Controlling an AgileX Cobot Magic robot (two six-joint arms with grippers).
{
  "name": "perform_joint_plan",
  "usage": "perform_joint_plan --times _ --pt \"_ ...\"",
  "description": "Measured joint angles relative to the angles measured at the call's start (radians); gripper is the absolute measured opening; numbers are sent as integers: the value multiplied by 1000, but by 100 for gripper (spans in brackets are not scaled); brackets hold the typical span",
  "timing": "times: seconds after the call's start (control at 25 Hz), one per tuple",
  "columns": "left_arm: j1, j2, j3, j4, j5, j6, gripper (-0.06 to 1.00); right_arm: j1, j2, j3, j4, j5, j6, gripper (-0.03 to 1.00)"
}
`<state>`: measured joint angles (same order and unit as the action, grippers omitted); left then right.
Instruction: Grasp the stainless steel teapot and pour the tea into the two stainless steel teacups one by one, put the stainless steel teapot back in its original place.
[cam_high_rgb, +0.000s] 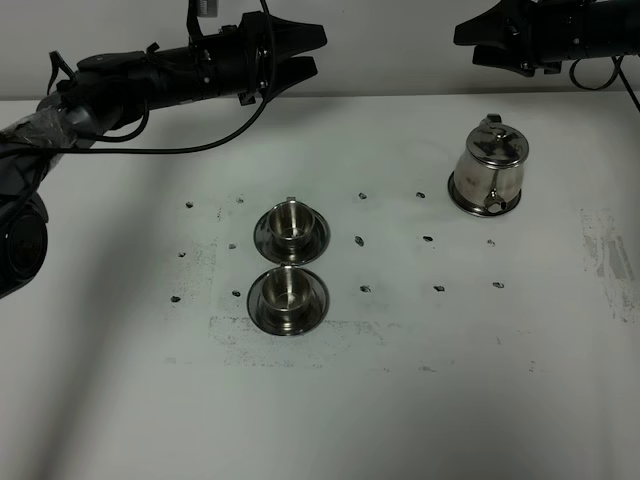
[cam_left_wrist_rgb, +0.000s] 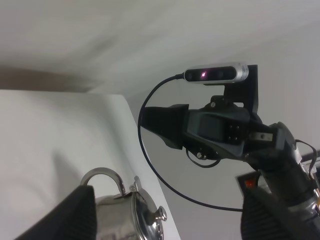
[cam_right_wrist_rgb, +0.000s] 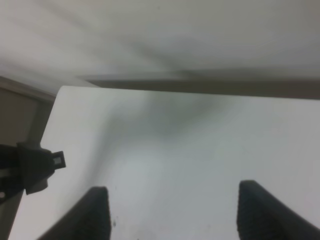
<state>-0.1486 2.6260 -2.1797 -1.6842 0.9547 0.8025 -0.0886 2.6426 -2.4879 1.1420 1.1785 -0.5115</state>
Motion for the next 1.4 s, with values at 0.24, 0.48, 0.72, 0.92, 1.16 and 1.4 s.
perform_joint_plan --times 0.24,0.48,0.72,0.92,1.16,1.4 --pt "0 0 0 0 1 0 60 0 0 0 0 0 0 56" --pt "0 0 0 0 1 0 60 0 0 0 0 -1 0 56" --pt "0 0 0 0 0 0 60 0 0 0 -5 -2 0 56" --pt "0 0 -49 46 -8 10 59 -1 0 -38 -120 6 0 56" --pt "0 0 -269 343 -23 -127 58 -14 -23 -183 -346 31 89 56" --pt "-27 0 -489 838 18 -387 56 -18 -85 -184 -572 37 151 56"
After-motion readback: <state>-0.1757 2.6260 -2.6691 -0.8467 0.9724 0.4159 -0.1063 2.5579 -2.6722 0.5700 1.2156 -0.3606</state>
